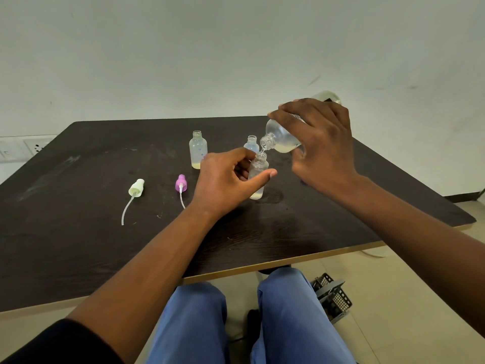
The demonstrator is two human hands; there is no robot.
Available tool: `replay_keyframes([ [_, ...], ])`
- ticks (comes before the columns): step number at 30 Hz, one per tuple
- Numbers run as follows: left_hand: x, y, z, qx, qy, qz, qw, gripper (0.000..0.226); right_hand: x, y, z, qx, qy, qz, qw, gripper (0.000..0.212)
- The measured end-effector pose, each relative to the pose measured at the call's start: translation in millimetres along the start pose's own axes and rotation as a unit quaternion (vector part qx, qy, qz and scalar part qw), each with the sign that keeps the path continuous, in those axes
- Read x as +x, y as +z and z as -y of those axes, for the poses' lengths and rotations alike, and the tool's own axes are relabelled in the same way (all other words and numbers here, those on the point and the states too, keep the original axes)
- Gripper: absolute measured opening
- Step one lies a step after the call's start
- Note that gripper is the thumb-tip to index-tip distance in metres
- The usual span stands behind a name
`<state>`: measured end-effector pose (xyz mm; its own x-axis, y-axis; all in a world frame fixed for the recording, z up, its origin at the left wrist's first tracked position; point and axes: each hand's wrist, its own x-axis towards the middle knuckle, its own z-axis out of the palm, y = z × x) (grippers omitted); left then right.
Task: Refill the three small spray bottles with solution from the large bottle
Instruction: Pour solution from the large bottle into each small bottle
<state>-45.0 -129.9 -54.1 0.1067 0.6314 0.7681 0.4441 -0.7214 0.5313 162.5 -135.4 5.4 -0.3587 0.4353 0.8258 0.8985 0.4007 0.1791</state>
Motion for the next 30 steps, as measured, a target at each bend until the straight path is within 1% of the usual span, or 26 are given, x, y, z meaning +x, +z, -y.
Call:
replay_keyframes([
  [30,-1.0,0.5,0.5,-0.003,-0.002,0.006,1.0,0.043,-1.2,-0.5,1.0,-0.008,0.0,0.012,1.0,0.068],
])
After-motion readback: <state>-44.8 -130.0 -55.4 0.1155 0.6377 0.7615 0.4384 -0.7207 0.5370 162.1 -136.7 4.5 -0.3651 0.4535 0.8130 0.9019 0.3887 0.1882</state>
